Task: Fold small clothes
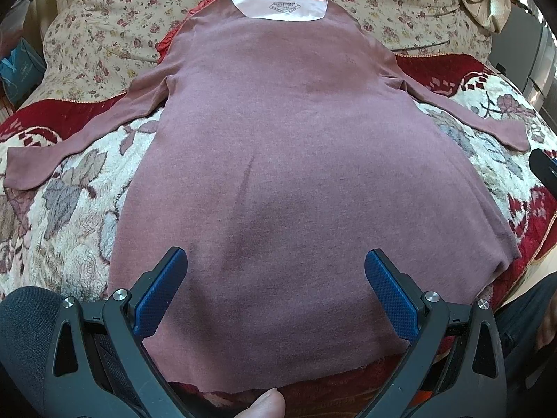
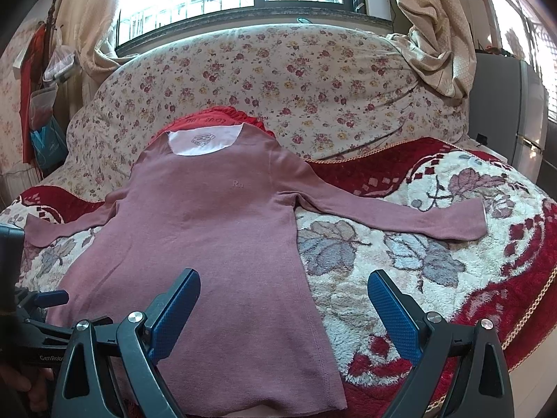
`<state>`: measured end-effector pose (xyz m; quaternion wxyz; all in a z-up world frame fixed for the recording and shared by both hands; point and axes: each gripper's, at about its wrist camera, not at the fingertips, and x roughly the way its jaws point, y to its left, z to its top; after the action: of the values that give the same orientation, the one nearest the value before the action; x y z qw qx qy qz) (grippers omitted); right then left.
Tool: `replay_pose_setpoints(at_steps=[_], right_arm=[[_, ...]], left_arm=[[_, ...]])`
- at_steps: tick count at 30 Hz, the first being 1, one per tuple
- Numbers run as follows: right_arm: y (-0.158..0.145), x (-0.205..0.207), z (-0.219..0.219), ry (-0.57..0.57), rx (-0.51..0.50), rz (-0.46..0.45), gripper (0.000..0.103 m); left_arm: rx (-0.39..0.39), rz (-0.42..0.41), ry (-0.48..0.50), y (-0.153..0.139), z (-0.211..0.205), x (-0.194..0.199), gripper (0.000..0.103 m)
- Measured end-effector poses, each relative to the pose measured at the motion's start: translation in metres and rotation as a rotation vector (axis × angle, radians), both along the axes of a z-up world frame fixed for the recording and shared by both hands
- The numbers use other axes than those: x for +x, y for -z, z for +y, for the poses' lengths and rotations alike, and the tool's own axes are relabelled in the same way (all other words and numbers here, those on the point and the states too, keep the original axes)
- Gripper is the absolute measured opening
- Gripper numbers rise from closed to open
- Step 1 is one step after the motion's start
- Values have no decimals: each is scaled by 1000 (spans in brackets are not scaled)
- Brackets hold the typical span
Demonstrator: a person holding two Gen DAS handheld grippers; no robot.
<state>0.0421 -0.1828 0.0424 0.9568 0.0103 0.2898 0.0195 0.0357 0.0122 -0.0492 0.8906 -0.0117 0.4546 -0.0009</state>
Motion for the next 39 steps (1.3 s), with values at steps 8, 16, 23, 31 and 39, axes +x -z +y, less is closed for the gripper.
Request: replay_pose_setpoints(at_steps=[8,16,23,31,39], right_arm=[[0,0,0,1,0,-1,97],[0,0,0,1,1,0,97],[0,0,0,1,0,-1,97],[0,0,1,0,-1,-1,97],[1,0,2,-1,-2,0,97]], left_arm=[[1,-1,0,0,0,0,102],[0,0,0,0,-1,0,102],[1,0,0,0,-1,0,102],[1,1,0,1,-2,-1,102],[2,4,3,5,-3,-2,102]])
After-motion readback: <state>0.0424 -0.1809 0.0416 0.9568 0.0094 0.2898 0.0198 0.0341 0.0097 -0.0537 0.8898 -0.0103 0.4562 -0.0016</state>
